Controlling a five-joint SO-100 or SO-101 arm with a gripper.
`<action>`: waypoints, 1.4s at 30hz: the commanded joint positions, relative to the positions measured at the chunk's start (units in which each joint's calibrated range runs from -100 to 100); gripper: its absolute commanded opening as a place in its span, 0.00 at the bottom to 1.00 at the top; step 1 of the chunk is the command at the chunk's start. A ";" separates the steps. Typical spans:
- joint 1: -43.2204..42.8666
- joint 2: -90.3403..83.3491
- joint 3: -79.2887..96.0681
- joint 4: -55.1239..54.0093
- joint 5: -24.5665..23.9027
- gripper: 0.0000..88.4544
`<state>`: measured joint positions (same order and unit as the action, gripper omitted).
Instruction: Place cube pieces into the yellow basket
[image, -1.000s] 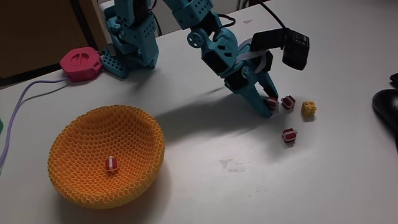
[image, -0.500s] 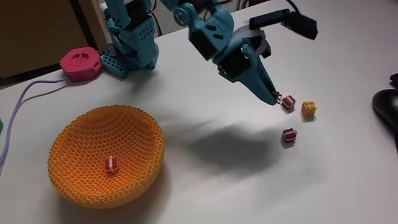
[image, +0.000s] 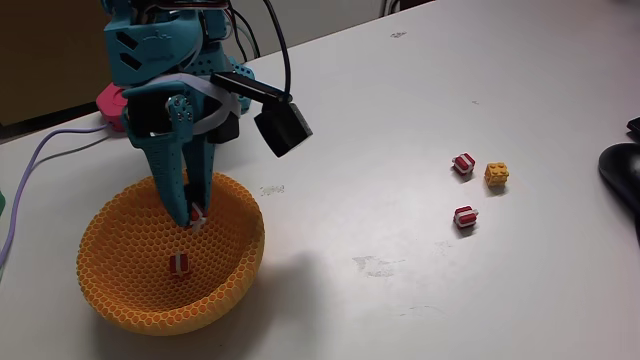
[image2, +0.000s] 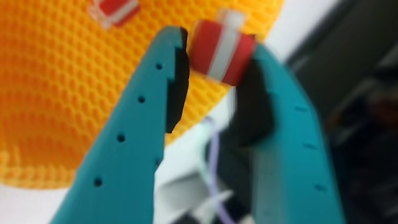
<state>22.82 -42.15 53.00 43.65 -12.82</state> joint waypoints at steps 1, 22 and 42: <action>1.13 -2.54 -0.38 2.66 3.47 0.39; -62.53 15.73 12.14 -43.82 -42.49 0.33; -67.74 61.76 -12.13 -73.02 -41.42 0.24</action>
<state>-44.39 18.54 45.12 -27.90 -54.58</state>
